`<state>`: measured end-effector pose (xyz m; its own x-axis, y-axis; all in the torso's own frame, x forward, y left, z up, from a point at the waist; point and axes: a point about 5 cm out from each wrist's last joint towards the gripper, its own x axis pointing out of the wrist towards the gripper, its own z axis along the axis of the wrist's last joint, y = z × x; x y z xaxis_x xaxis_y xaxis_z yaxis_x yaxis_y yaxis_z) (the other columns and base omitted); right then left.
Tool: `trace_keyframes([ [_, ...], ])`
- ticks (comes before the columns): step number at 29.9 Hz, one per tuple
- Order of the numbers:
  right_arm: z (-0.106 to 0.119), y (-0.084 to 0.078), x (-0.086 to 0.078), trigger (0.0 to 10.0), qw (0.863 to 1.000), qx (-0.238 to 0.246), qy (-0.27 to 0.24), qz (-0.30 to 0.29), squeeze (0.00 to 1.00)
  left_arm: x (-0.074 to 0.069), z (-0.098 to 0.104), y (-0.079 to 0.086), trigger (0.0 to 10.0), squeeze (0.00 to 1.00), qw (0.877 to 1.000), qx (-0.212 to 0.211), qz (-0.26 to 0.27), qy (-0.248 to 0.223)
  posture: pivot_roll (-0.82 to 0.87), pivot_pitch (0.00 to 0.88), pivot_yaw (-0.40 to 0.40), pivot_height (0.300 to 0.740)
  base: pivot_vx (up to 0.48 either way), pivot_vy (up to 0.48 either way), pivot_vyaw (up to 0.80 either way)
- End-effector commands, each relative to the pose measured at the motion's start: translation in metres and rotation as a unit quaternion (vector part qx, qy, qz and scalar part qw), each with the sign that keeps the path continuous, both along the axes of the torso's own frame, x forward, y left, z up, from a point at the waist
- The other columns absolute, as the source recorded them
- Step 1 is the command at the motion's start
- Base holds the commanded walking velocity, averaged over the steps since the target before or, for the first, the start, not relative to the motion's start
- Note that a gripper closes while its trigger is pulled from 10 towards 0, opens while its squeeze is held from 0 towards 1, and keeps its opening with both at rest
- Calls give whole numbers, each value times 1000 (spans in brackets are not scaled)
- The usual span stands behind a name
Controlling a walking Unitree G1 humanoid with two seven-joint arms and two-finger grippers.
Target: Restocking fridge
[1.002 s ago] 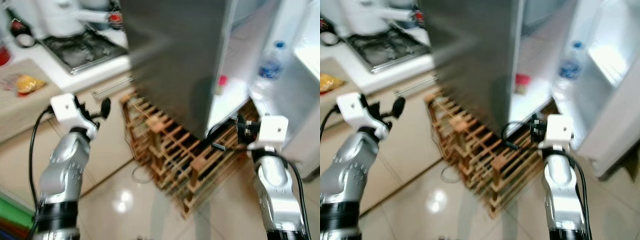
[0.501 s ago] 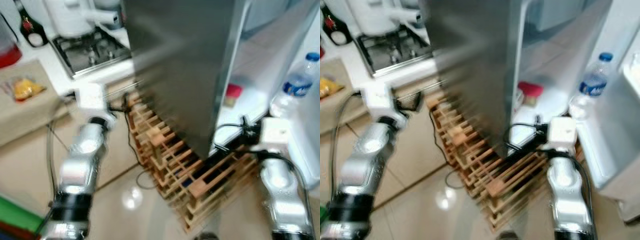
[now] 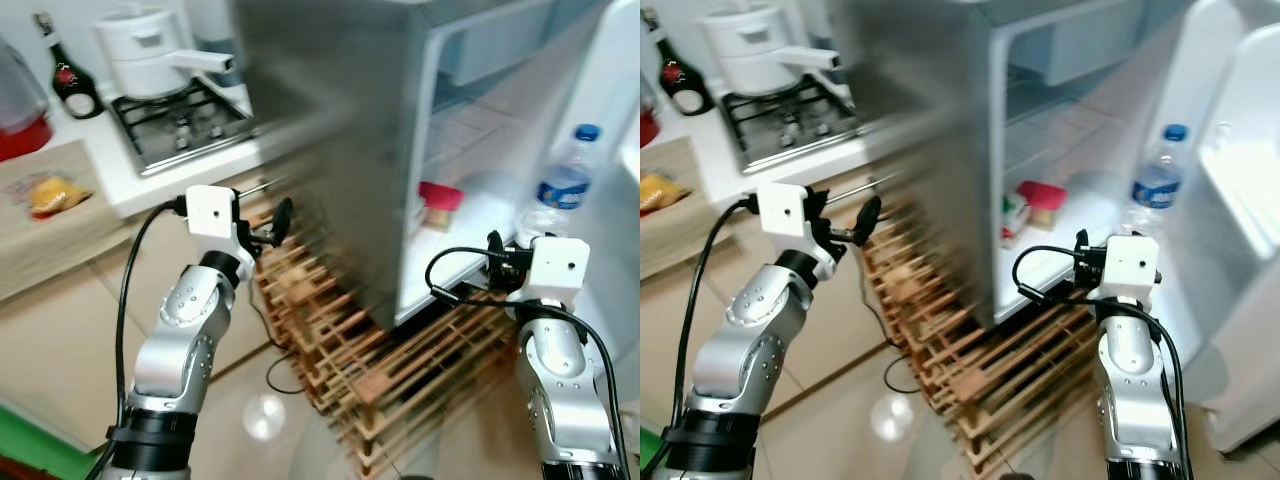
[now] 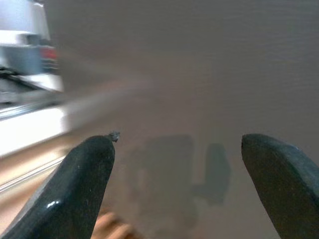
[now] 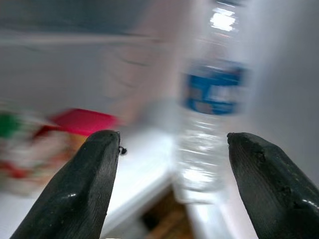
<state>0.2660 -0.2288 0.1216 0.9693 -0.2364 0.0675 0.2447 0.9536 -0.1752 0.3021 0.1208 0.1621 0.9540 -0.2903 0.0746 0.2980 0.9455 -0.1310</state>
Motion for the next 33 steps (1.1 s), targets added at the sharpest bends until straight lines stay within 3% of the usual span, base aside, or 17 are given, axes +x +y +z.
trace_keyframes([
  [1, 4, 6, 3, 10000, 1000, -6, -7, 7, 0, -1, 3, 12, 10000, 31, 1000, 1, 20, -4, -157, 0, 110, 740, 360, -315, 0],
  [3, 4, 4, 2, 10000, 1000, -8, -5, 4, 0, 0, 3, 13, 10000, 24, 1000, -6, 22, -3, -158, 0, 110, 740, 446, 0, 0],
  [6, 5, -14, 0, 10000, 1000, -23, 2, -20, 0, 0, 3, 15, 10000, 20, 1000, -13, 27, -5, -161, 0, 108, 740, 0, 0, 0],
  [9, 6, -41, -2, 10000, 995, -74, 26, -58, 0, 0, 3, 13, 10000, 16, 1000, -17, 25, -5, -163, 0, 108, 740, 0, 0, 0],
  [10, 5, -60, -3, 10000, 990, -102, 48, -89, 0, 0, 3, 13, 10000, 20, 1000, -18, 23, -5, -163, 0, 108, 740, 0, 0, 0],
  [11, 5, -60, -3, 10000, 990, -102, 48, -89, 0, 0, 3, 13, 10000, 20, 1000, -18, 23, -5, -163, 0, 108, 740, 0, 0, 0],
  [12, 7, -95, -8, 10000, 980, -112, 70, -150, 0, 0, 3, 12, 10000, 16, 1000, -20, 21, -4, -163, 0, 108, 740, 0, 0, 0],
  [13, 10, -108, -10, 10000, 976, -112, 72, -172, 0, 1, 3, 12, 10000, 16, 1000, -20, 19, -3, -168, 0, 110, 740, 0, 0, 0],
  [15, 21, -113, -10, 10000, 976, -117, 55, -176, 0, 1, 2, 11, 10000, 12, 1000, -22, 18, -2, -168, 0, 110, 740, 0, 0, 0],
  [18, 30, -99, -3, 10000, 981, -124, 33, -142, 0, 2, 2, 11, 10000, 8, 1000, -23, 17, -1, -173, 0, 108, 740, 0, 0, 0],
  [19, 33, -73, 4, 10000, 990, -107, 11, -92, 0, 2, 2, 10, 10000, 0, 1000, -22, 18, 0, -172, 0, 105, 740, 0, 0, 0],
  [20, 33, -73, 4, 10000, 990, -107, 11, -92, 0, 2, 2, 10, 10000, 0, 1000, -22, 18, 0, -172, 0, 105, 740, 0, 0, 0],
  [21, 33, -57, 8, 10000, 993, -96, 2, -62, 0, 2, 1, 10, 10000, 0, 1000, -22, 20, 1, -171, 0, 104, 740, 0, 0, 0],
  [22, 31, -25, 12, 10000, 997, -78, -10, 3, 0, 3, 1, 10, 10000, 0, 999, -25, 23, 1, -170, 0, 103, 740, 0, 0, 0],
  [23, 31, -25, 12, 10000, 997, -78, -10, 3, 0, 3, 1, 10, 10000, 0, 999, -25, 23, 1, -170, 0, 103, 740, 0, 0, 0],
  [26, 25, 10, 12, 10000, 997, -39, -12, 69, 0, 3, 1, 12, 10000, 0, 999, -27, 26, 0, -163, 0, 101, 740, 0, 0, 785],
  [33, 18, 35, 6, 10000, 994, 29, -2, 110, 0, 0, -1, 22, 10000, 0, 998, -40, 41, 3, -156, 0, 99, 740, -185, 0, 758],
])
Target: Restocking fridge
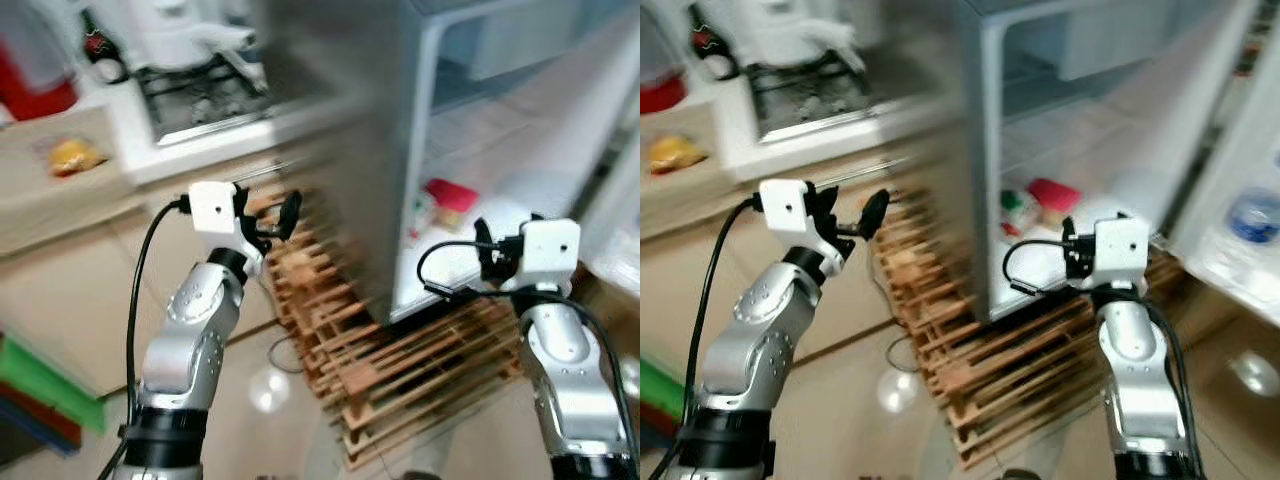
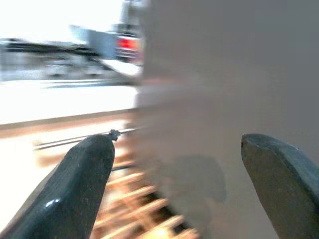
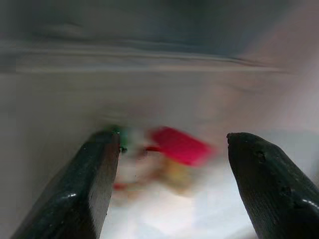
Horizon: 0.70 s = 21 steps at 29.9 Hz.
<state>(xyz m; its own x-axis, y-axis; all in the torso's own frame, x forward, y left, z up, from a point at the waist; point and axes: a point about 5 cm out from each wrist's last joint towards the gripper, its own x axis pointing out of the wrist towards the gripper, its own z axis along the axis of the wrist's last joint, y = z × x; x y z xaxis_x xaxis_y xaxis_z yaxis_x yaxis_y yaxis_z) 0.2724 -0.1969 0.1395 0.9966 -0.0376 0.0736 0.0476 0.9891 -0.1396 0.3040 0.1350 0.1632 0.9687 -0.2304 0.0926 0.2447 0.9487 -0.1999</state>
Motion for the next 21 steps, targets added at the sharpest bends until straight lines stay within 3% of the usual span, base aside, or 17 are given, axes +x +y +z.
trace_keyframes([
  [1, 0, 6, -2, 10000, 1000, 20, 9, 15, 0, -2, -2, 11, 10000, 0, 1000, -8, 21, 5, -156, 0, 99, 740, -472, 0, 750],
  [8, -4, 4, -5, 10000, 999, 31, 25, 20, 12, -10, -4, 5, 10000, 0, 1000, -10, 16, 10, -134, 0, 67, 740, -474, 0, 750],
  [12, -6, 3, -8, 10000, 999, 9, 35, 13, 20, -16, -7, 3, 10000, 0, 1000, -15, 12, 12, -126, 0, 48, 740, -163, 0, 747],
  [17, -5, 4, -12, 10000, 999, -17, 33, 14, 0, -19, -8, 3, 10000, 0, 1000, -4, 0, 12, -130, 2, 45, 740, 0, 0, 0],
  [21, -2, 6, -11, 10000, 999, -5, 29, 23, 0, -19, -9, 3, 10000, 0, 1000, -11, 16, 21, -133, 2, 46, 740, 0, 0, 0],
])
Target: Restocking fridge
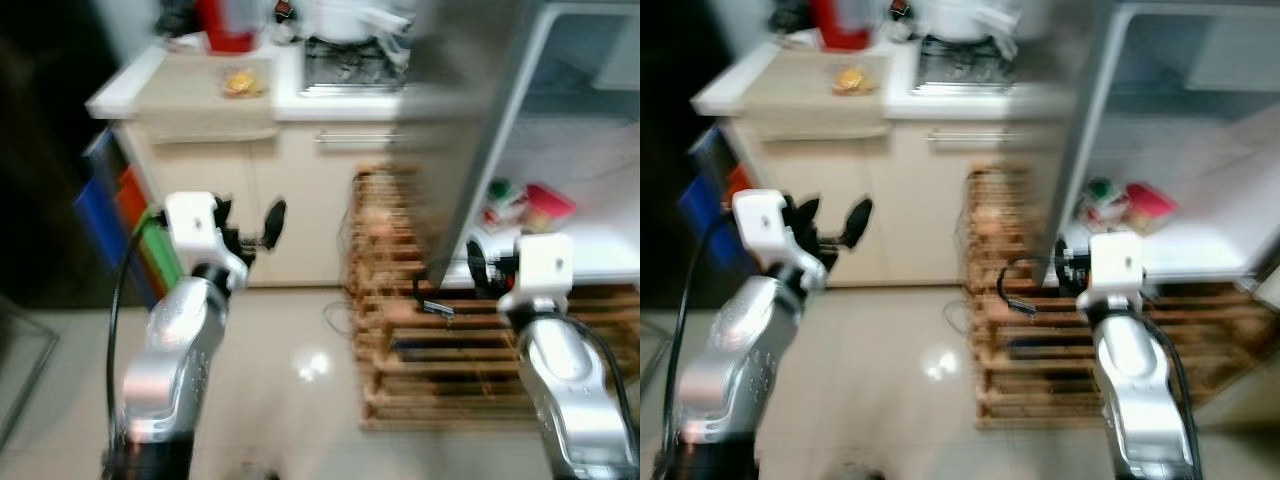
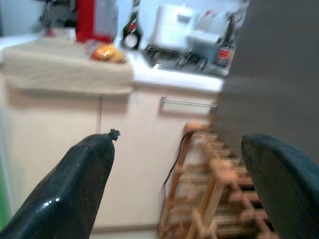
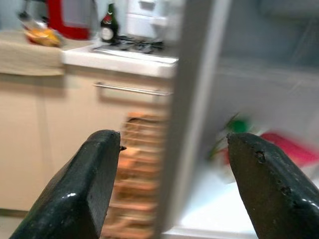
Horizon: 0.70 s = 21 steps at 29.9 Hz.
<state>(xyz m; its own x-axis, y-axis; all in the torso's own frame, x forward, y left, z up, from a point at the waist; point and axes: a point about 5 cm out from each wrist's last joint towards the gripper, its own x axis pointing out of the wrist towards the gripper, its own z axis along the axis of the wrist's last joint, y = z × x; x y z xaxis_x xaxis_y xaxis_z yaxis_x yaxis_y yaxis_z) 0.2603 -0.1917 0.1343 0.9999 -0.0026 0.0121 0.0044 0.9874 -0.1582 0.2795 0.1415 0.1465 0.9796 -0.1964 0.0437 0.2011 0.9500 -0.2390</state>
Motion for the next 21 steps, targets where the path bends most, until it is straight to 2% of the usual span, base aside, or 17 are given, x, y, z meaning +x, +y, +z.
trace_keyframes([
  [1, 2, 2, 1, 10000, 1000, 4, 0, 10, 0, 5, 7, -3, 10000, 0, 1000, 3, 3, -6, -133, 2, 46, 740, 0, 0, 0],
  [4, -1, 2, 3, 10000, 999, 30, 12, -1, 16, 8, 1, 2, 10000, 0, 999, 25, 27, 11, -130, 1, 46, 740, 0, 0, 788],
  [7, -10, -3, 1, 10000, 999, 43, 26, -13, 20, 8, -11, 10, 10000, 0, 996, 77, 27, 34, -128, 0, 46, 740, 0, 0, 771],
  [9, -15, -5, -1, 10000, 997, 59, 36, -22, 20, 6, -19, 16, 10000, 0, 990, 130, 31, 51, -124, 0, 46, 740, 0, 0, 763],
  [11, -27, -8, -6, 10000, 995, 72, 53, -32, 24, 2, -25, 23, 10000, 0, 986, 152, 31, 61, -117, 0, 44, 740, 0, 0, 747],
  [14, -32, -7, -8, 10000, 995, 76, 61, -34, 35, 2, -22, 24, 10000, 0, 986, 156, 32, 51, -109, 0, 43, 740, 0, 0, 744],
  [18, -34, 6, -4, 10000, 995, 75, 57, -15, 55, 6, -2, 1, 10000, 0, 994, 105, -12, 7, -106, 0, 55, 740, 0, 0, 731],
  [21, -32, 6, -1, 10000, 996, 76, 50, -18, 59, 7, -1, -1, 10000, 0, 995, 101, -14, 5, -105, 0, 58, 740, 215, 0, 721],
])
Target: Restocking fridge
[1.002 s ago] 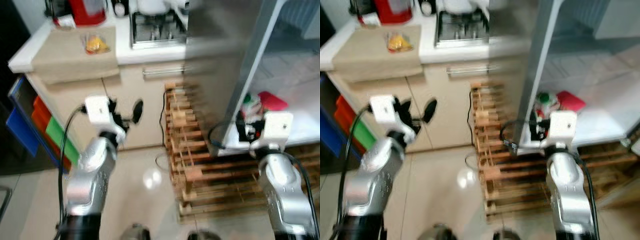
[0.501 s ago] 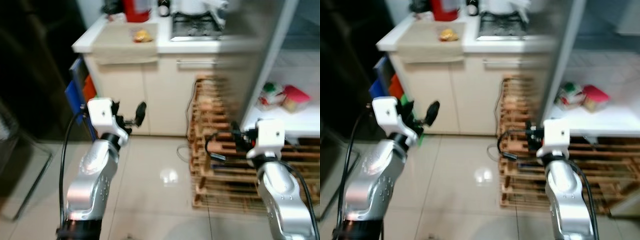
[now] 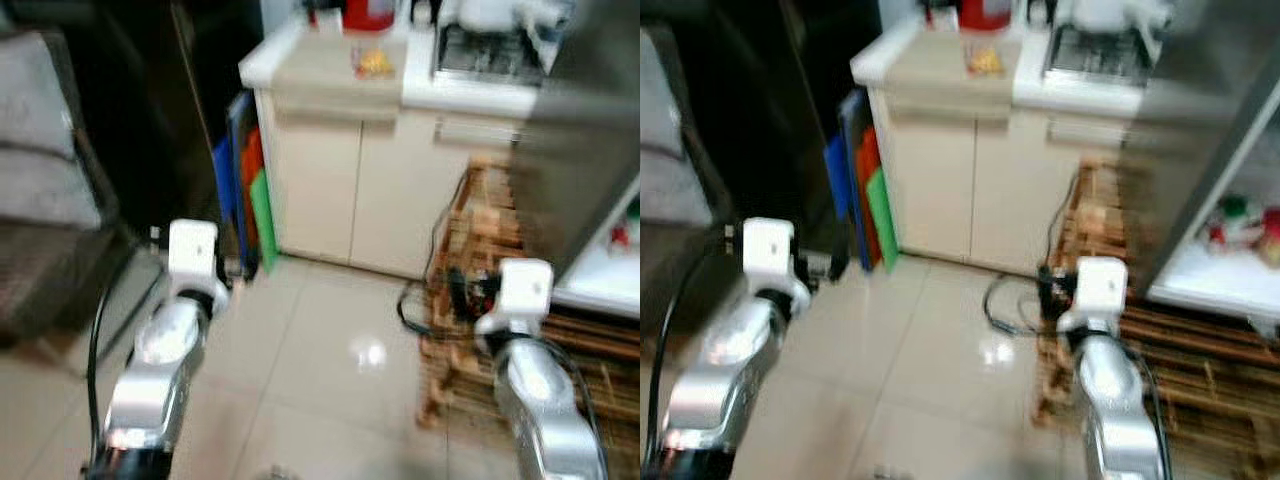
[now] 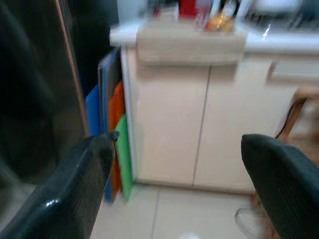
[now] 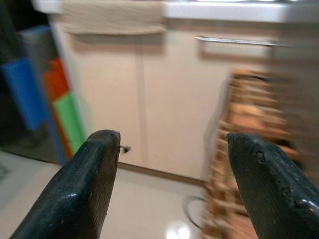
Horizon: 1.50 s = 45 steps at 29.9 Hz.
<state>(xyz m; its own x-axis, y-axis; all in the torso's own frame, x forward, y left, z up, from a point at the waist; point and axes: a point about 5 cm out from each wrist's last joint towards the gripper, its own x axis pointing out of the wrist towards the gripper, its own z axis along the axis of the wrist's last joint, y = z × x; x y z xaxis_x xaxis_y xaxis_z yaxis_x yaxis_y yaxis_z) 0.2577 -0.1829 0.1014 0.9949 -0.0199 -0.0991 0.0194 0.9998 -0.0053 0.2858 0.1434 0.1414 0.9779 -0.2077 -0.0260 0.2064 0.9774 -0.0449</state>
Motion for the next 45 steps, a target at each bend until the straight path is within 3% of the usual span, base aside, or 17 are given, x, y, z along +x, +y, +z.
trace_keyframes([
  [1, 2, -3, 3, 10000, 1000, 0, -7, -10, 59, 1, 5, -2, 10000, 0, 1000, 0, -9, -7, -104, 0, 59, 740, 420, 0, 719],
  [5, 3, -7, 8, 10000, 1000, -17, -6, -18, 31, 7, 10, 3, 10000, 0, 1000, 7, -4, -21, -101, 0, 59, 740, 465, 0, 180],
  [7, 6, -7, 11, 10000, 999, -30, -15, -8, 20, 14, 17, 6, 10000, 0, 999, 31, -7, -42, -98, 0, 56, 740, 480, 0, 0],
  [10, 12, -7, 15, 10000, 999, -43, -33, -3, 24, 22, 28, 7, 10000, 0, 998, 17, -11, -58, -99, 0, 48, 740, 480, 0, 0],
  [16, 18, 2, 23, 10000, 997, -55, -47, 14, 31, 20, 25, -7, 10000, 0, 997, 9, -44, -58, -107, 0, 38, 740, 480, 0, 0],
  [24, 17, 7, 27, 10000, 997, -55, -50, 21, 35, 22, 23, -13, 10000, 0, 997, 4, -46, -57, -96, 0, 31, 740, 480, 0, -500],
  [25, 17, 7, 28, 10000, 997, -56, -50, 22, 35, 23, 22, -13, 10000, 314, 998, -3, -43, -54, -96, 0, 31, 740, 480, 0, 0],
  [26, 17, 8, 29, 10000, 997, -55, -49, 20, 27, 24, 21, -13, 10000, 796, 998, -10, -44, -52, -96, 0, 31, 740, 480, 0, 0],
  [27, 16, 8, 29, 10000, 997, -54, -46, 19, 0, 24, 21, -14, 10000, 1000, 998, -11, -44, -51, -99, 0, 32, 740, 480, 0, 0],
  [45, 20, 10, 31, 10000, 997, -52, -62, 18, 8, 29, 23, -16, 10000, 1000, 997, -15, -53, -56, -101, 0, 43, 740, 480, 0, -260],
])
